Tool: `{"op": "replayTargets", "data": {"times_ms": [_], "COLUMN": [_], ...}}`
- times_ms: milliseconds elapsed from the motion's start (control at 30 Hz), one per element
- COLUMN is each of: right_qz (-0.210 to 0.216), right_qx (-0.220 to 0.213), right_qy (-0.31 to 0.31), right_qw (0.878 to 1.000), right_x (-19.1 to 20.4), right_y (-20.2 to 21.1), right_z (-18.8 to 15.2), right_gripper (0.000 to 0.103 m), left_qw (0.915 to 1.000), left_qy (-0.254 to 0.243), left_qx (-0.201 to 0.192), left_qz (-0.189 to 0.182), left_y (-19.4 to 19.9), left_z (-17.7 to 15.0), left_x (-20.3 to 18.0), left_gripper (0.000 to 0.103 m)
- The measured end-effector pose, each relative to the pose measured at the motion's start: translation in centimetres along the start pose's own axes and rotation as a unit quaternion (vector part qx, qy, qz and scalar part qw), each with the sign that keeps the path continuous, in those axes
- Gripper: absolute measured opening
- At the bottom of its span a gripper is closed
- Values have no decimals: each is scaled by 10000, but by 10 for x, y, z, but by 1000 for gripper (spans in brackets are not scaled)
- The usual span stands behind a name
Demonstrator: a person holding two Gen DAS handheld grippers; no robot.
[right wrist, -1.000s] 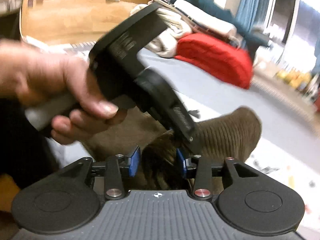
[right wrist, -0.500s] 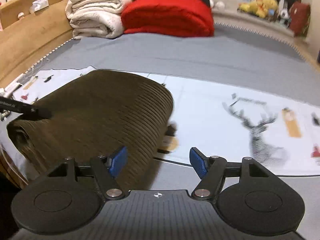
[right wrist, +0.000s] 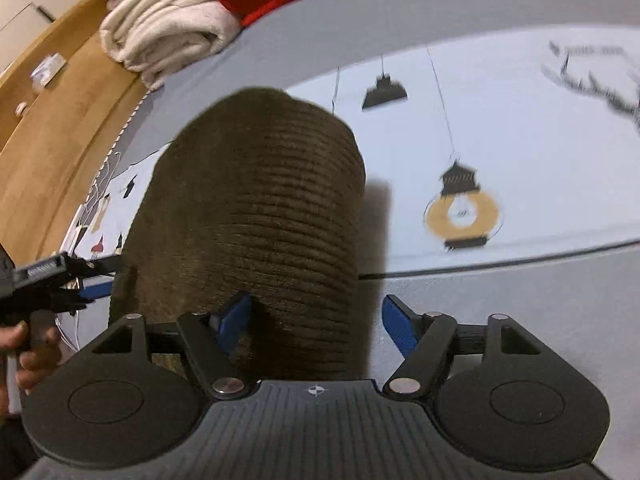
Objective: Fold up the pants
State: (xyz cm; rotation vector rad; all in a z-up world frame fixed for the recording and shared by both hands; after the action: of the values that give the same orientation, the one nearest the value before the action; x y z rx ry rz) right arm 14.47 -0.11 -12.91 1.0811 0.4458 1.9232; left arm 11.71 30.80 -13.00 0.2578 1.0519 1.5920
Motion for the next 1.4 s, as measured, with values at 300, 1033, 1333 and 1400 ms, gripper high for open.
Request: {"op": "replayTargets", "data": {"times_ms": [300, 1033, 1333, 1400], "right_qz": [-28, 98, -1056, -1191], "right_qx": [138, -299, -1830, -1711], "right_qy": [-472, -255, -143, -313], "right_qw": [9988, 9992, 9773, 9775], "right_x": [-4, -4, -106, -127], "right_y": [-29, -3, 112, 120], "right_z": [-3, 14, 92, 88], "right_gripper": [89, 25, 0, 4], "left_qw": [9990, 9986, 9979, 9992], "left_qy": [-110, -219, -293, -259], "left_qx": [332, -52, -174, -43], "left_qz": [283, 468, -548, -299], "left_y": [-29, -17, -20, -28], "left_z": [-12, -3, -10, -13], "left_x": [0, -43, -132, -121], "left_gripper": [97, 39, 37, 48]}}
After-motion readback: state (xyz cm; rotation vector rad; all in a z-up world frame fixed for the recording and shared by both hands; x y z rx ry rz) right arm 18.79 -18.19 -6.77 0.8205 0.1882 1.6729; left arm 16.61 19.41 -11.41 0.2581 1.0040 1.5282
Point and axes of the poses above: each gripper's, at about its wrist camera, not at the fingertips, and y roughly against the way its jaws point, x to its left, z to its top, the point moved 10 cm from there along -y, roughly the way its jaws point, and after that the axes turned 12 degrees about -x, right-handed, at the moved point
